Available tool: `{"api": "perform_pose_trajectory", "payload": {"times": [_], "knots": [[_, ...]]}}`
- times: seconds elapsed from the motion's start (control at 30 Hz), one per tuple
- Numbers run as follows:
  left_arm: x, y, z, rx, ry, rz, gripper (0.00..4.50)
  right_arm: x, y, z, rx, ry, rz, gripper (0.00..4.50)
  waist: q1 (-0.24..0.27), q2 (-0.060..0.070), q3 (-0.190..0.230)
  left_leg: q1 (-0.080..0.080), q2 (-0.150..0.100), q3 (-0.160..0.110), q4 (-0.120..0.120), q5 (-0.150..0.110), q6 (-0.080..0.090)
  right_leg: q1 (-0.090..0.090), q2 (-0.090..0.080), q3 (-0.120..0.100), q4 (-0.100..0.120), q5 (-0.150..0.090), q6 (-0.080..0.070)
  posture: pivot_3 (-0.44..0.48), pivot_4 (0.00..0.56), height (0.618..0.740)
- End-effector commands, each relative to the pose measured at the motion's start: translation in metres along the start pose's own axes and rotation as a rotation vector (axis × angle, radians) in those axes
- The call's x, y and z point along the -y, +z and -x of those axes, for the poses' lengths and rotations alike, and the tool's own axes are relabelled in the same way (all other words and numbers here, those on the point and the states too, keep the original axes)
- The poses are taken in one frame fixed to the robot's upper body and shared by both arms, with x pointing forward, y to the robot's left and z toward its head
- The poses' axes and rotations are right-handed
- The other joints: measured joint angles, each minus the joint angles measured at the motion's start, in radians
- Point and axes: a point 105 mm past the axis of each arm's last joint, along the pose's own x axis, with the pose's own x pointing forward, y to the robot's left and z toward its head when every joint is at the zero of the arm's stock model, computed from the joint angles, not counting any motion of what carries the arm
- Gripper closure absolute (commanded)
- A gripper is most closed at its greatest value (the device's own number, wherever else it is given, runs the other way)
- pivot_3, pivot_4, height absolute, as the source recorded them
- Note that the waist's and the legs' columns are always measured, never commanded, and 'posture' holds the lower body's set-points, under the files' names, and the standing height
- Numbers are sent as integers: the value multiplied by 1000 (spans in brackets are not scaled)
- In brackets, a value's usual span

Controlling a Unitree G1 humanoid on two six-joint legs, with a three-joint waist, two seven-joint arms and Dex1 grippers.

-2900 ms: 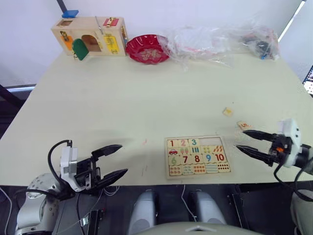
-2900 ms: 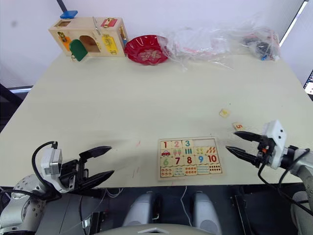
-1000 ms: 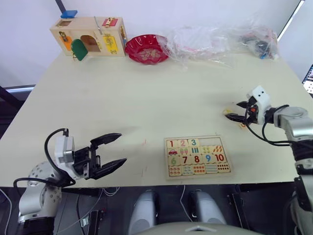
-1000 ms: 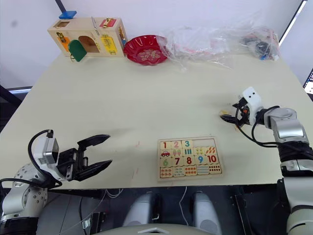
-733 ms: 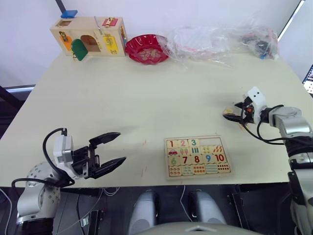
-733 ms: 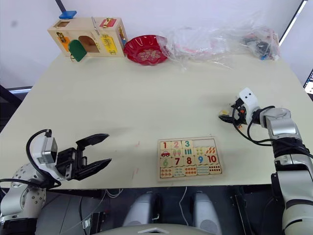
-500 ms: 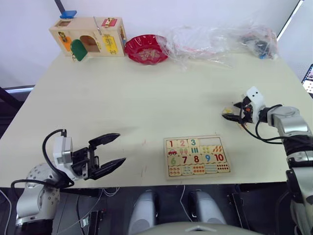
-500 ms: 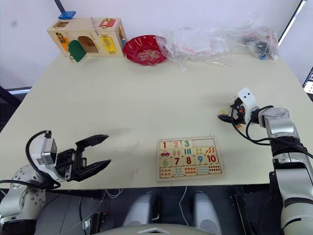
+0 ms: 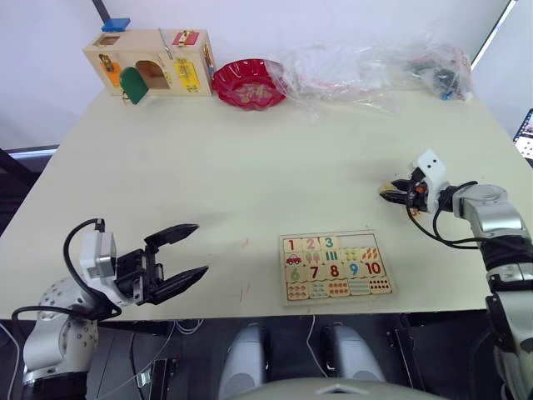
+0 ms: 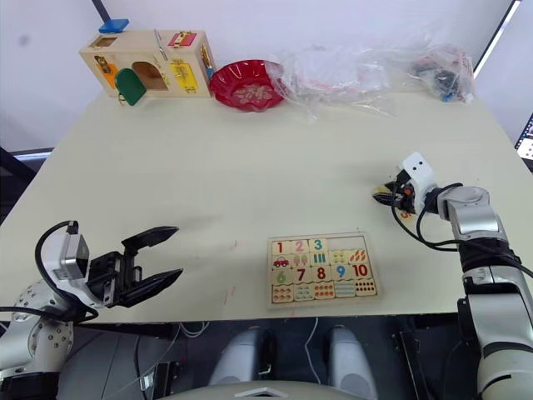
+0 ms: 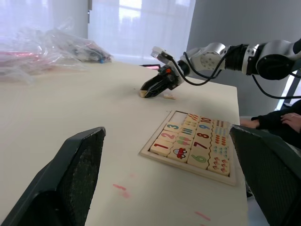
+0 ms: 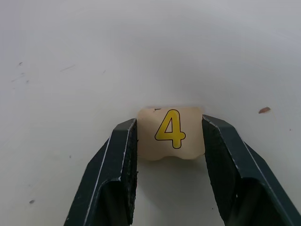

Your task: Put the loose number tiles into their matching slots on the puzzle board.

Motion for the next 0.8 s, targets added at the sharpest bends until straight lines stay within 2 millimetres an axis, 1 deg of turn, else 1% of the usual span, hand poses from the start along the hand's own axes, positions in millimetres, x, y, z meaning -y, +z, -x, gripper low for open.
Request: {"api": "perform_pose_trajectory", "payload": {"times": [0.03, 0.13, 0.2, 0.23, 0.3, 0.37, 0.43, 0.5, 0.6, 0.67, 0.7, 0.8], "knots": [[-1, 8, 2, 27, 11, -30, 0, 0, 20, 16, 57, -33, 24, 3041, 2, 0, 0, 0, 0, 0, 0, 0, 0, 0, 0, 0, 0, 0, 0, 0, 150, 740], [-1, 8, 1, 28, 11, -29, 0, -7, 25, 31, 62, -75, 23, 3041, 4, 0, 0, 0, 0, 0, 0, 0, 0, 0, 0, 0, 0, 0, 0, 0, 150, 740], [0, 6, 1, 27, 10, -25, 0, -21, 30, 48, 65, -100, -58, 3041, 5, 0, 0, -1, 0, 0, 0, 0, 0, 0, 0, 0, 0, 0, 0, 0, 150, 740], [-1, 5, 0, 28, 9, -22, 0, -31, 30, 57, 50, -105, -77, 3041, 5, 0, 0, -1, 0, -1, 0, 0, 0, -1, -1, 0, 0, 0, 0, 0, 150, 740], [-1, 3, -2, 30, 5, -14, 0, -41, 21, 72, -36, -198, -107, 3041, 7, 0, 0, -2, 1, -3, 0, 0, 0, -2, -1, 0, 0, 0, 0, 0, 150, 740], [-2, 1, -4, 32, -4, -5, 0, -53, 17, 82, -65, -244, -151, 3041, 4, -1, 0, -2, 1, -5, 0, 0, 0, -2, -1, 0, 0, 0, 0, 0, 150, 740], [-4, -2, -7, 32, -16, 2, 0, -67, 17, 87, -42, -252, -200, 3041, 2, -1, -1, -1, 1, -6, 0, 0, 0, -2, -1, 0, 0, 0, 0, 0, 150, 740], [-7, -2, -11, 34, -29, 3, 0, -74, 14, 90, -16, -305, -244, 3041, 3, -1, -1, -1, 1, -6, 0, 0, 0, -2, -1, 0, 0, 0, 0, 0, 150, 740], [-10, -3, -18, 36, -47, 2, 0, -81, 0, 96, -39, -390, -274, 3041, 5, -1, -1, -2, 0, -7, 0, 0, 0, -2, -1, -1, 0, 0, 0, 0, 150, 740], [-11, -3, -24, 41, -66, 6, 0, -88, -12, 100, -39, -453, -346, 3041, 5, -2, -1, -3, 0, -8, 0, 0, 0, -2, -1, -1, -2, 0, 0, 0, 150, 740], [-11, -3, -26, 43, -73, 8, 0, -92, -16, 101, -46, -475, -349, 3041, 5, -2, -1, -4, 0, -8, 0, 0, 0, -2, -1, -1, -2, 0, 0, 0, 150, 740], [-13, -2, -30, 41, -86, 11, 0, -107, -26, 99, -67, -473, -370, 3041, 3, -2, -1, -6, 0, -9, 0, 0, 0, -4, -1, -2, -1, 0, 0, 0, 150, 740]]}}
